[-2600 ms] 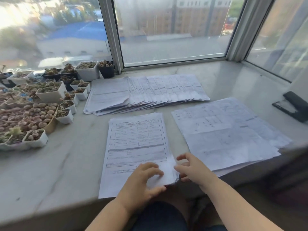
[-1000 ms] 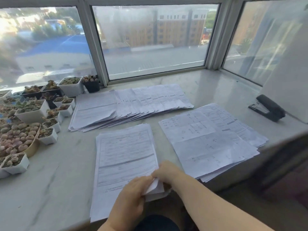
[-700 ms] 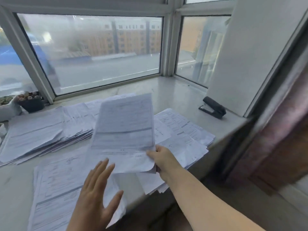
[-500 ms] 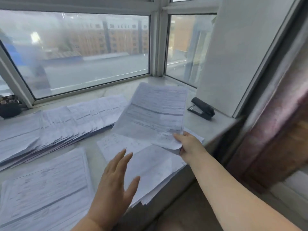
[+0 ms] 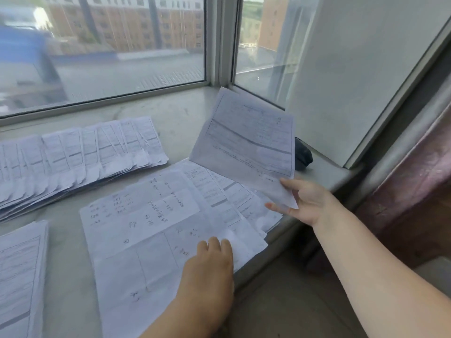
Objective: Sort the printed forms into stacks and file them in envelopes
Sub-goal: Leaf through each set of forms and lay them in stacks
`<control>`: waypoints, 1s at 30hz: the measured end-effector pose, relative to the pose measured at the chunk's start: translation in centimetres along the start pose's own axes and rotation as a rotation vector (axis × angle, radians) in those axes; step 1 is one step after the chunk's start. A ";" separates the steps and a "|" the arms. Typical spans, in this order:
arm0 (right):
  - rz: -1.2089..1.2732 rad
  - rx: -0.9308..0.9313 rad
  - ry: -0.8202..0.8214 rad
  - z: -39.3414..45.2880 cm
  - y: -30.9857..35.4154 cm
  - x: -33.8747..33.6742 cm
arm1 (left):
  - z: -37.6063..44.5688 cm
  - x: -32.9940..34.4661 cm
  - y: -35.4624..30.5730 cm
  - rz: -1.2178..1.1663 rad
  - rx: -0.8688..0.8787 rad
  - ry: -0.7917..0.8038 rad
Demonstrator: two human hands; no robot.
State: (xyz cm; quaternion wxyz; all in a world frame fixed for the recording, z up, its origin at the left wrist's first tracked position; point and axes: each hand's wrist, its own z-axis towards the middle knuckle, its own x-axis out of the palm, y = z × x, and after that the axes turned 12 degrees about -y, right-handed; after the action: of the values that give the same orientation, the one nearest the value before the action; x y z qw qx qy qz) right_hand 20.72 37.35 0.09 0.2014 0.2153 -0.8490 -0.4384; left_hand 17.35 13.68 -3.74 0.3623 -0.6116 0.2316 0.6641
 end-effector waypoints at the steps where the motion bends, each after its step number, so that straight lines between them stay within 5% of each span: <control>1: -0.015 0.021 0.005 0.4 -0.4 -0.1 | 0.2 -0.1 0.1 -0.006 -0.010 -0.013; 4: -0.056 0.046 0.000 1.2 -1.3 -0.3 | -0.1 0.2 1.6 -0.073 -0.074 -0.137; 9: -0.039 -0.001 -0.036 1.7 -1.1 -0.4 | -2.4 1.5 3.3 -0.782 -0.547 -0.483; 13: -0.370 -0.232 -0.119 1.1 1.3 -2.0 | -3.9 1.9 3.1 -1.129 -0.737 -0.704; 16: -0.676 -0.320 -0.034 0.1 2.9 -3.0 | -4.6 1.3 3.4 -1.104 -0.693 -0.771; 27: -0.843 -0.172 0.204 1.7 -2.0 4.3 | -2.9 0.6 2.2 -1.061 -0.640 -0.737; 30: -0.850 -0.181 0.094 2.3 -2.5 3.6 | -2.1 1.6 2.0 -0.965 -0.453 -0.458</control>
State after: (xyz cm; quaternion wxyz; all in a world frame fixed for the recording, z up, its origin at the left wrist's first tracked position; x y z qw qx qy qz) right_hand 16.98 35.64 -2.68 0.0598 0.5467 -0.6330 -0.5449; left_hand 17.15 11.13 -5.86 0.5251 -0.5508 -0.3058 0.5722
